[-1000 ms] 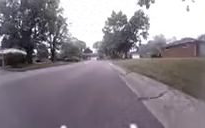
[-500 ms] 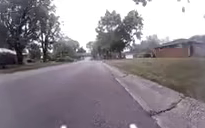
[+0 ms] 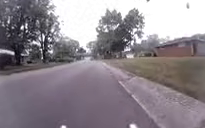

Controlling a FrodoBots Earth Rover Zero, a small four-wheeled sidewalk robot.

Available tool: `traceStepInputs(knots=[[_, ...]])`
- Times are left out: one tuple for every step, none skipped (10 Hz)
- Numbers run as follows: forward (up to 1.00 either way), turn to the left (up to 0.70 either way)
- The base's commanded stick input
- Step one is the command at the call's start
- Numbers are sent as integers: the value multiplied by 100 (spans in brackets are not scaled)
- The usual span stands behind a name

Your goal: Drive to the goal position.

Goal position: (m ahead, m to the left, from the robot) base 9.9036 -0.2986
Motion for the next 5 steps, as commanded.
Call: traceStepInputs(knots=[[100,0],[100,0],[100,0],[100,0],[100,0]])
